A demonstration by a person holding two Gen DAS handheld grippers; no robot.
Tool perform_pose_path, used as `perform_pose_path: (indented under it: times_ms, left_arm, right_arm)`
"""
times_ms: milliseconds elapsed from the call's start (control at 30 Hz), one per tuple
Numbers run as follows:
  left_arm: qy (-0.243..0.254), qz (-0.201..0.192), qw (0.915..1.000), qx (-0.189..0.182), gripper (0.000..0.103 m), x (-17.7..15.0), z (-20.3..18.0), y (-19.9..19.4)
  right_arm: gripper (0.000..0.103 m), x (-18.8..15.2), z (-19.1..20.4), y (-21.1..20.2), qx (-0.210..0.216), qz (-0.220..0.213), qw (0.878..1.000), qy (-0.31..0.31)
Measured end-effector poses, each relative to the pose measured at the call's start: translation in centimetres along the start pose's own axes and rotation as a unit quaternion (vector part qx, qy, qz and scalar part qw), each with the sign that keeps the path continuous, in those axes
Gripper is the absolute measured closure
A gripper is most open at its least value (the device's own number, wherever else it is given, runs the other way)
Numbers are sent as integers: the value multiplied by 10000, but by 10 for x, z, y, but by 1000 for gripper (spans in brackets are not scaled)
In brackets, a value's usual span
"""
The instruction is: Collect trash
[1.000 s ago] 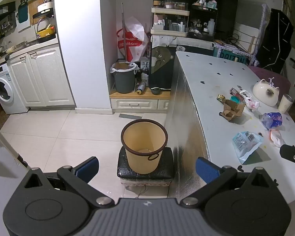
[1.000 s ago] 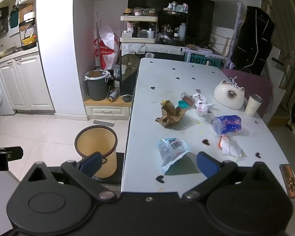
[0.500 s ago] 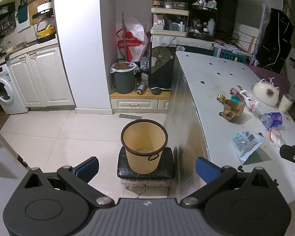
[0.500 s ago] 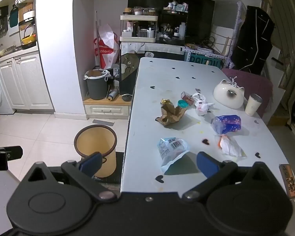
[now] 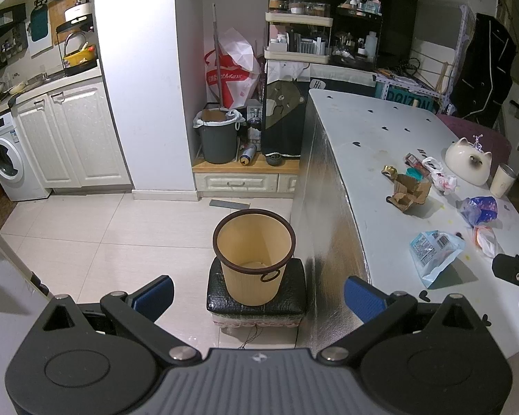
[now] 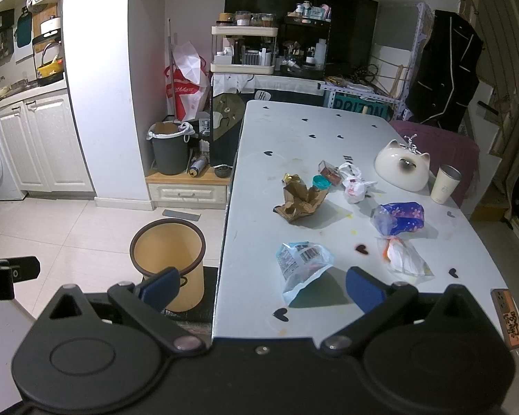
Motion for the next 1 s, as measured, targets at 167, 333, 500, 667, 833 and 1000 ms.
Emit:
perform_pose_path:
  times_ms: [167, 333, 500, 667, 833, 1000]
  left_arm:
    - [0, 2, 10000, 3, 0, 0, 0, 0]
    - [2, 4, 10000, 3, 0, 0, 0, 0]
    - [3, 2, 10000, 6, 0, 0, 0, 0]
    - [9, 8, 10000, -1, 0, 0, 0, 0]
    - [36, 17, 10000, -17, 0, -1, -3, 1]
    - [46, 22, 10000, -18, 0, 0, -3, 1]
  right_arm:
    - [0, 0, 1, 0, 1, 2, 10000, -1]
    - [0, 0, 4, 3, 5, 3, 10000, -1]
    - [0, 1, 4, 3, 6, 8, 10000, -1]
    - [0, 1, 4, 3, 5, 12, 10000, -1]
    - [0, 1, 5, 4, 8, 15, 10000, -1]
    - [0, 1, 7, 5, 3, 16, 10000, 4]
Point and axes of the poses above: each gripper's, at about its wrist camera, not at the fingertips, and y roughly the way its jaws point, z to its left, x to its top, the point moved 8 cm from there along y, roughly the way its jaws point, and after that the axes turned 15 degrees about -y, right-handed, at the moved point
